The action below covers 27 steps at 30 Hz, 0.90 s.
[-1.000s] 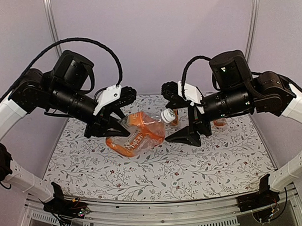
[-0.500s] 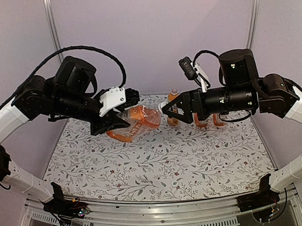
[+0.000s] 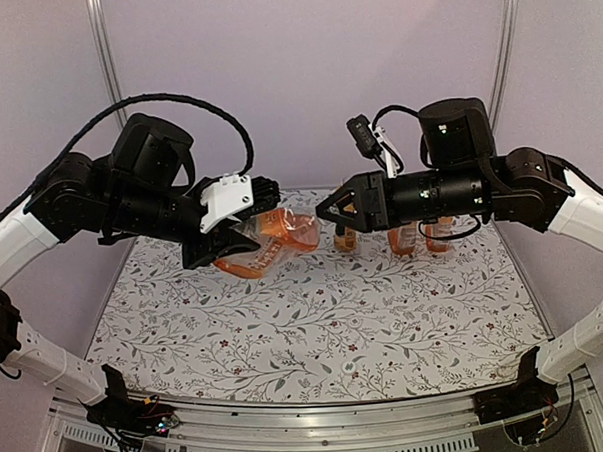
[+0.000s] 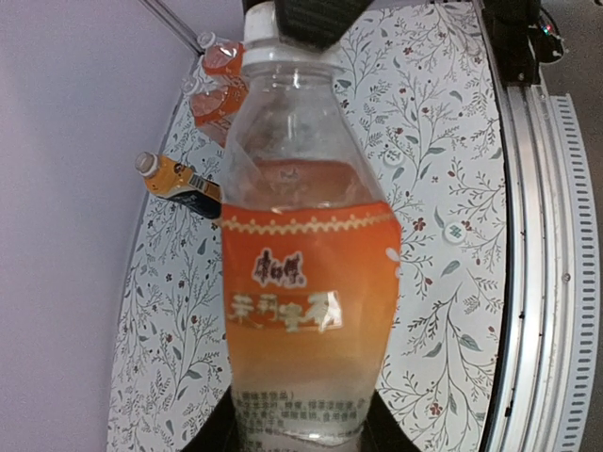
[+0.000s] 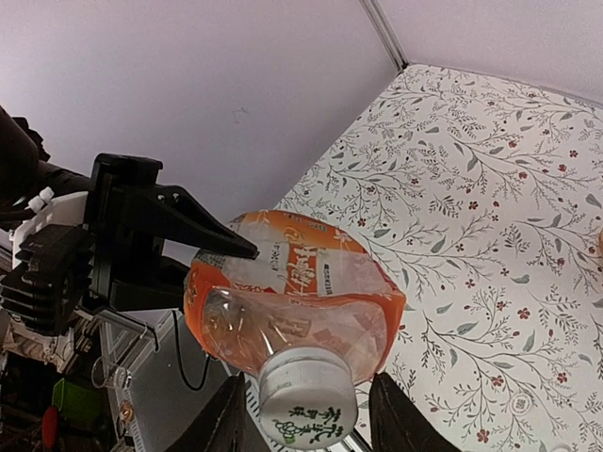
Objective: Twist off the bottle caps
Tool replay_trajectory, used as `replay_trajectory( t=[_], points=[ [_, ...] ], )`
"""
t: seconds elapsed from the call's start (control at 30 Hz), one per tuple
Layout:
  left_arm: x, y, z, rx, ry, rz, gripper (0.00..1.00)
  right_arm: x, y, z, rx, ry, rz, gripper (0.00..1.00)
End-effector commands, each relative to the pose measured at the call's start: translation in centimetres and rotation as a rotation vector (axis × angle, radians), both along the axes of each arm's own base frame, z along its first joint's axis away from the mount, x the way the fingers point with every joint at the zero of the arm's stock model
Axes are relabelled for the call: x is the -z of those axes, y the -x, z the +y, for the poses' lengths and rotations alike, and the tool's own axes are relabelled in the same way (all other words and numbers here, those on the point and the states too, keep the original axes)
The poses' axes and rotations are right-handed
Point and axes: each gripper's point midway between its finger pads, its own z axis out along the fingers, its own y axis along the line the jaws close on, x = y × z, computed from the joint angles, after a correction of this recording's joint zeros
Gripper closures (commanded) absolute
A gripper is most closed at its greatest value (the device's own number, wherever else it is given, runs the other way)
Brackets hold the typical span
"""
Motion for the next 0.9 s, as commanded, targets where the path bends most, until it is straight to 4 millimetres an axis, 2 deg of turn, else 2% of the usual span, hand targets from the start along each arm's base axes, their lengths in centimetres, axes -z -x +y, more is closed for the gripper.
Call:
replay_trajectory(
  t=[0.0, 0.17, 0.27, 0.33, 0.4, 0.5, 0.63, 0.87],
  points=[
    [-0.8, 0.2, -0.5, 0.014, 0.024, -0.020, 0.86, -1.0, 0.1, 0.0, -0.019, -0.035, 0.007, 0.59],
    [-0.9, 0.4, -0.5, 0.017, 0.028, -0.017, 0.86, -0.7, 0.3, -0.1, -0.028, -0.033, 0.015, 0.89],
    [-1.0, 0.8, -0.5, 0.029, 0.038, 0.001, 0.86, -0.4, 1.4, 0.3, -0.101, -0.023, 0.017, 1.00],
    [-1.0, 1.4, -0.5, 0.050, 0.036, 0.026, 0.86, -0.2, 3.4, 0.7, -0.234, 0.003, -0.003, 1.00],
    [-1.1, 2.6, -0.6, 0.101, 0.042, 0.071, 0.86, 0.8, 5.6, 0.6, -0.384, 0.089, -0.110, 1.00],
    [-0.9, 4.9, -0.6, 0.187, 0.049, 0.160, 0.86, 1.5, 7.5, 0.2, -0.553, 0.184, -0.325, 1.00],
    [-1.2, 6.8, -1.2, 0.266, 0.059, 0.255, 0.86, 1.0, 8.6, -0.5, -0.696, 0.243, -0.474, 1.00],
    [-1.3, 7.5, -1.8, 0.289, 0.073, 0.312, 0.85, 2.1, 7.4, -1.8, -0.731, 0.383, -0.647, 1.00]
  ],
)
